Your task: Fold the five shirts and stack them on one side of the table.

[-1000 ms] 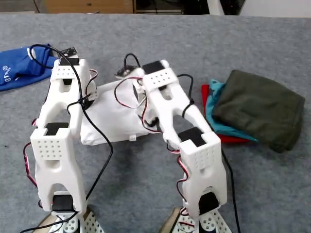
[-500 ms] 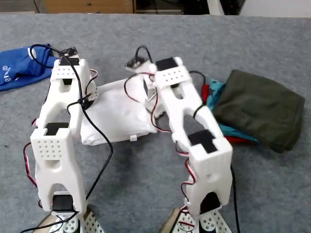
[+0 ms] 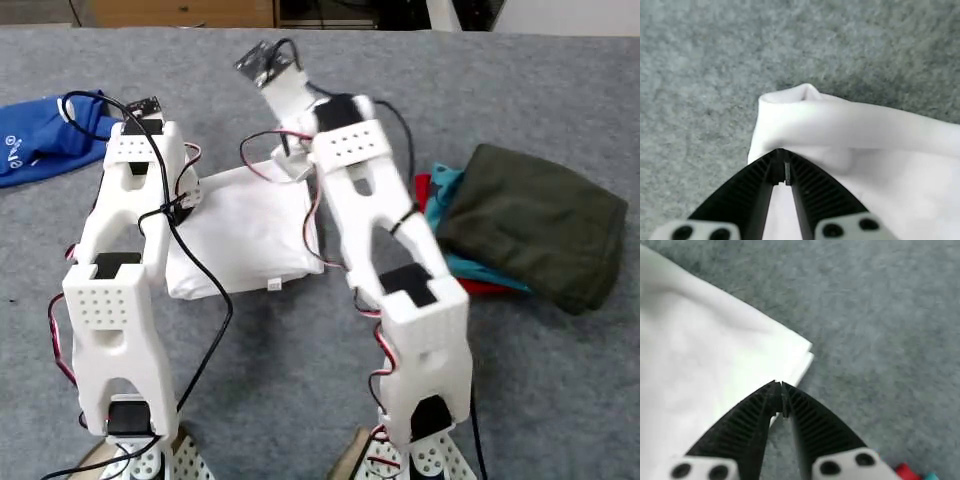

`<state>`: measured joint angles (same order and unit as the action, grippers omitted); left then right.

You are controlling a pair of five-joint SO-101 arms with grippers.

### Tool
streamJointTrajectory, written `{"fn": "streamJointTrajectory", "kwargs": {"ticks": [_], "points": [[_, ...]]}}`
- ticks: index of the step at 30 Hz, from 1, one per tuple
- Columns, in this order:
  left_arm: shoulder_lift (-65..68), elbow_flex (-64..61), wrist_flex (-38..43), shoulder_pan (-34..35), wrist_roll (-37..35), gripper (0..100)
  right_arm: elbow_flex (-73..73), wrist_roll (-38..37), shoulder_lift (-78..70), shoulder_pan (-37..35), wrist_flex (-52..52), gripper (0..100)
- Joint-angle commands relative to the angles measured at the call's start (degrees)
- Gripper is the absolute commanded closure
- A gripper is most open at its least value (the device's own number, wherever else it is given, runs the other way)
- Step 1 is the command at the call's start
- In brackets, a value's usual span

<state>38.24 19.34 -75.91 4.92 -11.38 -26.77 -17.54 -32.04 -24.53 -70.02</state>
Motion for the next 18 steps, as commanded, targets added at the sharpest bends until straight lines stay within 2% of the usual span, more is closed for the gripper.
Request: {"fn": "streamJointTrajectory", "kwargs": {"ticks": [1,12,18], "points": [[-0.5,0.1,1.8,-1.8,0.4,98,-2.7,-0.4,-1.5,-1.6,1.3,99.4],[-0.5,0.1,1.8,-1.7,0.4,98,-2.8,-0.4,-14.5,4.3,10.9,99.4],[-0.5,0.1,1.8,-1.7,0.4,98,-4.9,-0.4,-13.2,2.6,6.8,99.4]]}}
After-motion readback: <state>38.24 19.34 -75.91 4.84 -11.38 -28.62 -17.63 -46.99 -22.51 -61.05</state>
